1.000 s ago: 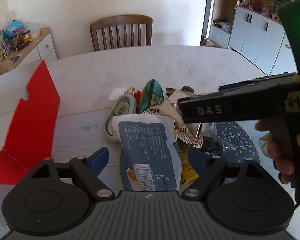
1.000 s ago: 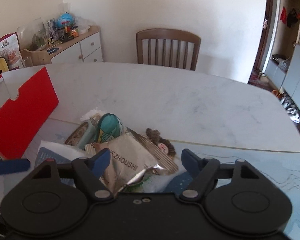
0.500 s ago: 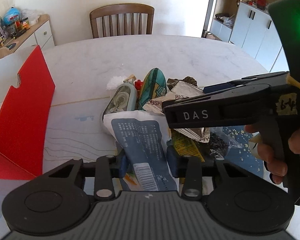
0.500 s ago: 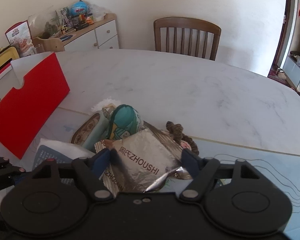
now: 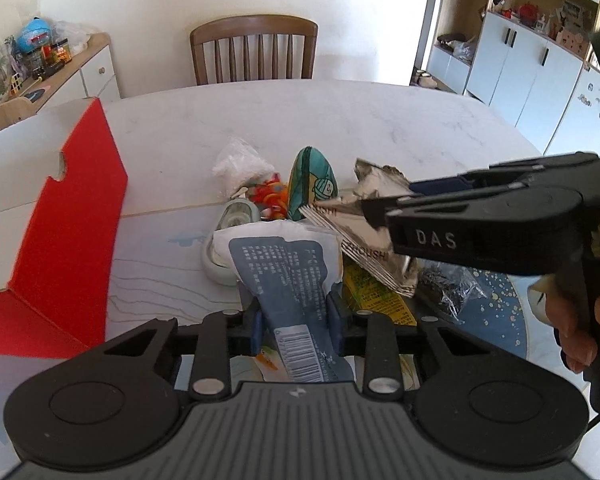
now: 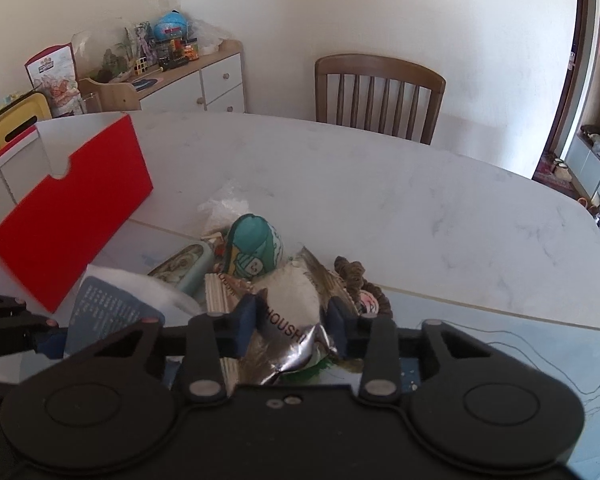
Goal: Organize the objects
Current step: 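Close left gripper on blue-white packet while right gripper closes on silver foil bag, then carry blue-white packet with left tool while right tool carries foil bag into box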
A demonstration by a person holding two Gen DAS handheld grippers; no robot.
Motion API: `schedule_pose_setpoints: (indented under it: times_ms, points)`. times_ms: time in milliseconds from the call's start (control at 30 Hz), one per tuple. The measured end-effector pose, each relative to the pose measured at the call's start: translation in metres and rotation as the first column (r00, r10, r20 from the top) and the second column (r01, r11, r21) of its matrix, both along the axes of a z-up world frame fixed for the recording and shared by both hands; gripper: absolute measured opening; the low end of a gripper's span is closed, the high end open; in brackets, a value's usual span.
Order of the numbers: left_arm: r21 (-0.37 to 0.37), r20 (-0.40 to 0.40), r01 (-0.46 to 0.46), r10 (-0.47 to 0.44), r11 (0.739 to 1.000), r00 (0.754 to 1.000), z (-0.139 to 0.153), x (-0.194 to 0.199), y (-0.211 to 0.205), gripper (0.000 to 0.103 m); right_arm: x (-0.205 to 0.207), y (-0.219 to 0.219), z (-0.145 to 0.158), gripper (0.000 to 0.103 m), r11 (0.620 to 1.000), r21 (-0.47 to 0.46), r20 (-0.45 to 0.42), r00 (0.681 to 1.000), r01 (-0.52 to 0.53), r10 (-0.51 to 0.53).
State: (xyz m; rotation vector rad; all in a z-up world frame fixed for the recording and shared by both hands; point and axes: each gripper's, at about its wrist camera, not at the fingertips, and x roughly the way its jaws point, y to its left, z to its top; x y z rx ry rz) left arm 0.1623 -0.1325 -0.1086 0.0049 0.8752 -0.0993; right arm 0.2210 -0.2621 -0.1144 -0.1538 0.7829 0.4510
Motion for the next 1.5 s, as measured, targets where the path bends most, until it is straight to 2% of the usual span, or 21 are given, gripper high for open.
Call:
schedule_pose_setpoints:
  times_ms: [267,500,667,967,1233,1500]
  points:
    - [-0.034,0.02,-0.026,0.027,0.999,0.999,0.023,-0.016,0.02,0.03,-0.016,-0.006,0.019,0.029,0.999,0.038,0.009,1.0,0.012,-0.013]
    - [-0.081,0.024,-0.039,0.041,0.996,0.999,0.043,-0.022,0.048,0.03,-0.031,-0.003,0.036,0.027,0.999,0.032,0.043,0.999,0.015,-0.017]
    - [-0.07,0.048,-0.011,0.014,0.998,0.999,0.061,-0.025,0.072,0.03,-0.042,0.013,0.057,0.026,0.998,0.065,0.061,0.998,0.026,-0.03]
    - [-0.08,0.073,-0.024,0.03,0.997,0.997,0.094,-0.023,0.143,0.03,-0.055,0.078,0.094,0.025,0.992,0.115,0.118,0.992,-0.052,0.038]
    - [-0.049,0.102,-0.083,0.087,0.995,0.991,0.114,-0.014,0.211,0.03,-0.052,0.145,0.111,0.024,0.984,0.123,0.165,0.981,-0.125,0.104]
    - [-0.009,0.049,-0.164,0.165,0.986,0.985,0.098,0.02,0.28,0.03,-0.04,0.209,0.102,0.024,0.979,0.101,0.16,0.974,-0.175,0.158]
